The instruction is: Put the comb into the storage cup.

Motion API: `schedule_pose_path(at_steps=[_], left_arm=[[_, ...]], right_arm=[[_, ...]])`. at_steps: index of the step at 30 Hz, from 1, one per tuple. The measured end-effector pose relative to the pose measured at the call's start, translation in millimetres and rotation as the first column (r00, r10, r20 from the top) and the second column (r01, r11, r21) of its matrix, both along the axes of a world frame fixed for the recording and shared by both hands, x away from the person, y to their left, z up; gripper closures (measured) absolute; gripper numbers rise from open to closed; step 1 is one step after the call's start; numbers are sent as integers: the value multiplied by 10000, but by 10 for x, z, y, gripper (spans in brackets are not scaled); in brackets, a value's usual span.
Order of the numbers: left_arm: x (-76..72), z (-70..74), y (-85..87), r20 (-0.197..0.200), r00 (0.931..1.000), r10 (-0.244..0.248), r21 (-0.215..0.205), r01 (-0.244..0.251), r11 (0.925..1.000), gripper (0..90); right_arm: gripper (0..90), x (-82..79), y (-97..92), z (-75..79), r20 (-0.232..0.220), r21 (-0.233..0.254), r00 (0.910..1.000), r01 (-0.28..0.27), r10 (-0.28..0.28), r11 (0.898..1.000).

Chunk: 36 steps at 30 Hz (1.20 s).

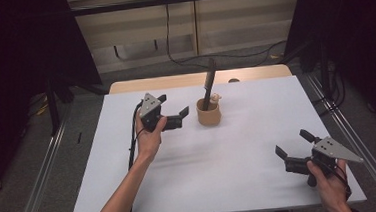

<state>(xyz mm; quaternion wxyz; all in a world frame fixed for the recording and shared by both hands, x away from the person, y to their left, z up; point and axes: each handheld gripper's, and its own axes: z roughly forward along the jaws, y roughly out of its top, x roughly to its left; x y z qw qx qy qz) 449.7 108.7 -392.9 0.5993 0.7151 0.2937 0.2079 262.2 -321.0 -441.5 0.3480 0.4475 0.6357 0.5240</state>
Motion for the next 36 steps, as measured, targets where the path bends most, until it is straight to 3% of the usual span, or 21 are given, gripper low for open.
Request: schedule_pose_path(at_steps=[6,9,14,22,31,36], left_arm=[[-93,37,98,230,9996,187,-120,-184,9998,24],[-125,32,147,-2,9999,156,-158,-156,9998,25],[-190,57,232,149,9991,391,-159,-388,9991,24],[-309,14,400,411,9975,570,-36,-569,9984,21],[-429,-25,529,408,9954,866,-384,-850,9956,30],[-502,-88,578,313,9941,1043,-303,-1033,9942,29]], right_arm=[[0,-23,-11,8,-1,-46,10000,75,-75,10000],[0,-19,-3,9,-12,-43,10000,69,-69,10000],[0,-8,9,9,31,-98,10000,2,-1,10000],[0,-6,18,14,39,-69,10000,44,-43,10000],[0,-11,18,15,81,-18,9999,91,-91,10000],[0,-15,14,16,76,-68,9999,93,-93,9999]])
